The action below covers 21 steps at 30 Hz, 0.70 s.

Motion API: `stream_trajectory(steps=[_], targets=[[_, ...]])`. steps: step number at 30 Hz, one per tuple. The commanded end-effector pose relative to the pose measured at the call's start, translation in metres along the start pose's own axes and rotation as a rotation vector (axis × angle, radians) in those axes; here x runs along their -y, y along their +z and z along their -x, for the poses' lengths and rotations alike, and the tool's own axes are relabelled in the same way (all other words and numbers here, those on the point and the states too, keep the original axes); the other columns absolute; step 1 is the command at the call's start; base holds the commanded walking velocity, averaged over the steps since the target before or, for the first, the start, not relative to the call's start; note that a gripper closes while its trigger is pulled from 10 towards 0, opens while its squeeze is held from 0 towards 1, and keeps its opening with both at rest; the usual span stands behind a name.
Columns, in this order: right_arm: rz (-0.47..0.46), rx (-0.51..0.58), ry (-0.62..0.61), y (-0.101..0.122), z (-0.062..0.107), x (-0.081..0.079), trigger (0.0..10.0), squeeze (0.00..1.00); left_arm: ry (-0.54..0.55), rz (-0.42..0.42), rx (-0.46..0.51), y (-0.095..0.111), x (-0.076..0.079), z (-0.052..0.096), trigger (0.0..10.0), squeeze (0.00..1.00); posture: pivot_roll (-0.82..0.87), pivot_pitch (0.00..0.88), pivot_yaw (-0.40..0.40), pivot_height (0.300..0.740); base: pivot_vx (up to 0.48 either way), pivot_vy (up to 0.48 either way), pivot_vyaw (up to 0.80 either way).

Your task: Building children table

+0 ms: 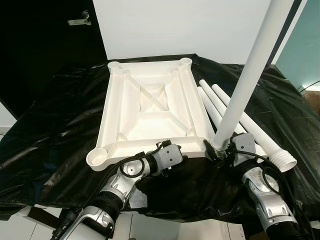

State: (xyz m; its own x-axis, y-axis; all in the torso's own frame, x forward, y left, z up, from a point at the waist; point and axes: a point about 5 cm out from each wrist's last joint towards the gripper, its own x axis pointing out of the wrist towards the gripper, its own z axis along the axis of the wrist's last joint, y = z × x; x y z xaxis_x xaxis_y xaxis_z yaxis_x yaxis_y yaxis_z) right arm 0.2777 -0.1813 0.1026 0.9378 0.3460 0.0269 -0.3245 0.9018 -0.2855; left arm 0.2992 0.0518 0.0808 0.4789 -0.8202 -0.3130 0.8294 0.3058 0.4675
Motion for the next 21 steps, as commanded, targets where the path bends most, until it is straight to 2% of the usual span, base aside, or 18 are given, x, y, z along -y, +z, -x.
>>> stream_trajectory(steps=[1,5,6,14,15,16,21], targets=[[-0.011,-0.098,-0.017,-0.018,0.012,0.009,10.0,0.0,-0.051,0.076,-0.135,-0.031,0.016,0.01,10.0,0.0,-0.03,0.008,0.002,0.74,0.0,0.0,0.0],[-0.018,-0.107,0.002,-0.02,0.012,0.008,10.0,0.0,-0.054,0.075,-0.135,-0.03,0.016,0.009,10.0,0.0,-0.03,0.003,0.003,0.74,0.0,0.0,0.0],[-0.034,-0.114,0.011,-0.021,0.012,0.007,0.0,0.0,-0.055,0.074,-0.134,-0.03,0.016,0.008,10.0,0.0,-0.04,0.0,0.001,0.74,0.0,0.0,0.0],[-0.097,-0.128,-0.002,-0.025,0.012,-0.003,0.0,0.0,-0.055,0.07,-0.128,-0.028,0.015,0.007,10.0,0.0,-0.04,0.001,0.003,0.74,0.0,0.0,0.0],[-0.11,-0.129,-0.012,-0.026,0.012,-0.007,0.0,0.0,-0.055,0.07,-0.129,-0.029,0.015,0.008,10.0,0.0,-0.04,0.001,0.003,0.74,0.0,0.0,0.0],[-0.152,-0.131,-0.05,-0.028,0.011,-0.018,0.0,0.0,-0.054,0.071,-0.131,-0.029,0.015,0.008,10.0,0.0,-0.04,0.001,0.002,0.74,0.0,0.0,0.0],[-0.184,-0.134,-0.127,-0.029,0.01,-0.028,0.0,0.0,-0.051,0.072,-0.128,-0.028,0.014,0.007,10.0,0.0,-0.03,0.005,0.0,0.74,0.0,0.0,0.0]])
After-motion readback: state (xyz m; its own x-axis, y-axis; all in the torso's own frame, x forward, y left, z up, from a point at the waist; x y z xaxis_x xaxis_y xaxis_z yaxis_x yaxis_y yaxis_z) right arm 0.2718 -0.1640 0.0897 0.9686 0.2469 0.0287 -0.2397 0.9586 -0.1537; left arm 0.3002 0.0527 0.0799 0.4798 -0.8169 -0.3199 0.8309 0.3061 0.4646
